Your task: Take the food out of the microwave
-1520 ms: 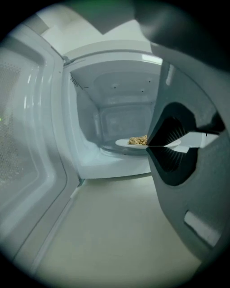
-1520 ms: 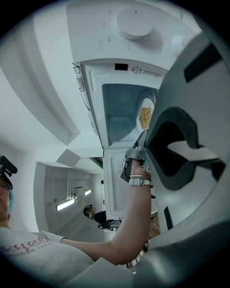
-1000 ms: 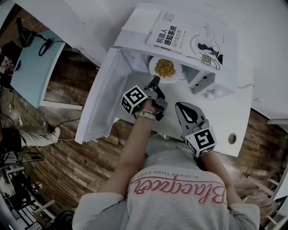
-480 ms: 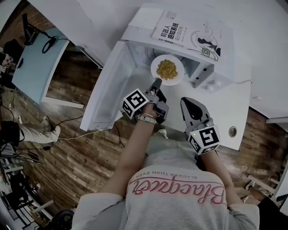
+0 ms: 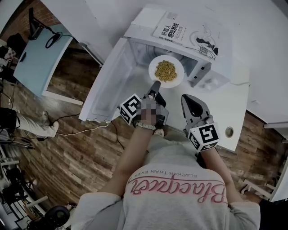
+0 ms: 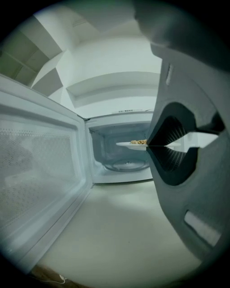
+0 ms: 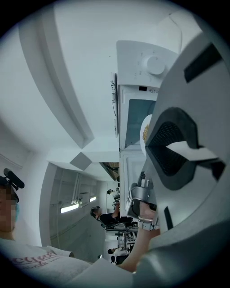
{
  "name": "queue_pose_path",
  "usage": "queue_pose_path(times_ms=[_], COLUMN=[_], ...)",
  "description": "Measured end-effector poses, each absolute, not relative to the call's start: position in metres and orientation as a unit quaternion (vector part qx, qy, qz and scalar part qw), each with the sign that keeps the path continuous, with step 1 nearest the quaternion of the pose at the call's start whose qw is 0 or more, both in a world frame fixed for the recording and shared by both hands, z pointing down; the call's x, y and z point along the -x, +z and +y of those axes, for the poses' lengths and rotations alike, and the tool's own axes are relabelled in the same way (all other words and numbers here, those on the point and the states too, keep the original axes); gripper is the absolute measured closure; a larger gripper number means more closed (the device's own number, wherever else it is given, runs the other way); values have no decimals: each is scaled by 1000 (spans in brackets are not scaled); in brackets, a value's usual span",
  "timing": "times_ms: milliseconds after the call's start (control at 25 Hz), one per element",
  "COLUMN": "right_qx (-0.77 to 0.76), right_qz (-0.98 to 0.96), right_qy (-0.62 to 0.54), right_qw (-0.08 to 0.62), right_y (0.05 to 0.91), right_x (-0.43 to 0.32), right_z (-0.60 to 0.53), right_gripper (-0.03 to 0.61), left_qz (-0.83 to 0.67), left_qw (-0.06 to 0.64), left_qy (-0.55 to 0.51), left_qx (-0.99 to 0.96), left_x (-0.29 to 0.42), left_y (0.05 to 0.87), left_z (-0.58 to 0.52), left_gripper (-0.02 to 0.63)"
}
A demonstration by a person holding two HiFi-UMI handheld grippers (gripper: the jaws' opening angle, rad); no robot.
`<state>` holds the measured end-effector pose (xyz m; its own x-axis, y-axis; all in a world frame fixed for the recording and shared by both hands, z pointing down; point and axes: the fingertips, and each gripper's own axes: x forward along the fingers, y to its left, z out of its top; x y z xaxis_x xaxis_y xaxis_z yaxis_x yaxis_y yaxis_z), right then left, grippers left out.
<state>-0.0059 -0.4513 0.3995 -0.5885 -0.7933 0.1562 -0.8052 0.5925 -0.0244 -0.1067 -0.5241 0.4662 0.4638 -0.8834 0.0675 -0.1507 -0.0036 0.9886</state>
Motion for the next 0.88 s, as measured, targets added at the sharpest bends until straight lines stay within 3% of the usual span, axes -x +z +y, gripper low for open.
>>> queue_pose_path(times_ms=[880], right_qx=[-430], right_qz=[-902], right_qy=[20], right_qw=[40], right_y=[362], right_x=[-4], right_z=[-425], right_gripper=[569], left_qz=[-420], left_qw=[537], left_qy=[-357], left_qx=[-639], left_x=[97], left_y=[415], left_z=[-444], left_gripper=[604])
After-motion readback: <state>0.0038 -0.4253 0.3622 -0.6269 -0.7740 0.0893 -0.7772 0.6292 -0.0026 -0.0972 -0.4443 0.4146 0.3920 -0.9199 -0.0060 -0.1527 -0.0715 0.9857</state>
